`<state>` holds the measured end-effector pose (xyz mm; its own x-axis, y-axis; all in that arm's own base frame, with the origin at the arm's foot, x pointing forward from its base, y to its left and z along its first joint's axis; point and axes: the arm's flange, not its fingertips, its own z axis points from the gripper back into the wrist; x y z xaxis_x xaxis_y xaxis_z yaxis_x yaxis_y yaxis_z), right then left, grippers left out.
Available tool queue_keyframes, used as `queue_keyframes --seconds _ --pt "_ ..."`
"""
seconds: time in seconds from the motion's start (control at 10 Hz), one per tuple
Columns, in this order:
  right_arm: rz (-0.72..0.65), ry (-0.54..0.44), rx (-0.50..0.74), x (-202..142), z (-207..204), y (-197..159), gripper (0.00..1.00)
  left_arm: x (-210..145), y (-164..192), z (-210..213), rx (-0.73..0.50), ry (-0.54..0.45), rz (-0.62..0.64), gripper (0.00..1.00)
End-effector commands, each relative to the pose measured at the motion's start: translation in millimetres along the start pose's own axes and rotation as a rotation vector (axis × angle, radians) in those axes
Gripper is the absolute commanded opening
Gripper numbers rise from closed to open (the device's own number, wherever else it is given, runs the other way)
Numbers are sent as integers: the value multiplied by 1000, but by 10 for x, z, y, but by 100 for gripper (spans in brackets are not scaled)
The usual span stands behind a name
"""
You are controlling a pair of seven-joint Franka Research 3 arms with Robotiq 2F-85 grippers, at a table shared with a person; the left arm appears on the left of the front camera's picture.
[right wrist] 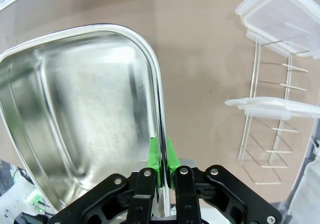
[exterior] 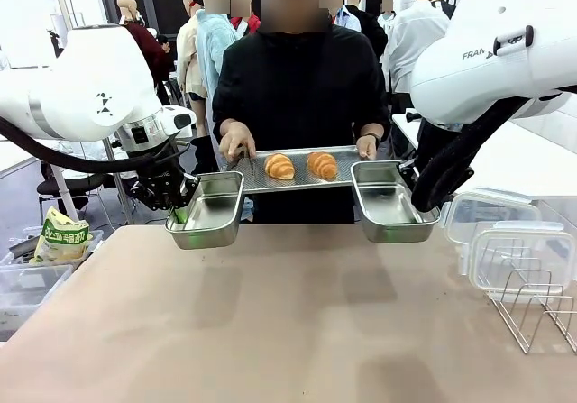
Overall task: Place the bread in airtight containers.
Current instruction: Once an object is inside an Airtight Container , place the container in the center of the table.
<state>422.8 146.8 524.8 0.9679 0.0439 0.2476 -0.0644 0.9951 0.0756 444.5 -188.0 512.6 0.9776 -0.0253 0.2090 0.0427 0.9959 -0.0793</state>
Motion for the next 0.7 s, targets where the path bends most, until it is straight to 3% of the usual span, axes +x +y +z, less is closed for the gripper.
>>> queue_keyframes --seconds 0.0,0.6 --pt "-11 -9 -14 -5 25 7 0 12 0 31 -2 -6 1 0" --pt "-11 -9 -14 -5 25 7 0 12 0 31 -2 -6 1 0"
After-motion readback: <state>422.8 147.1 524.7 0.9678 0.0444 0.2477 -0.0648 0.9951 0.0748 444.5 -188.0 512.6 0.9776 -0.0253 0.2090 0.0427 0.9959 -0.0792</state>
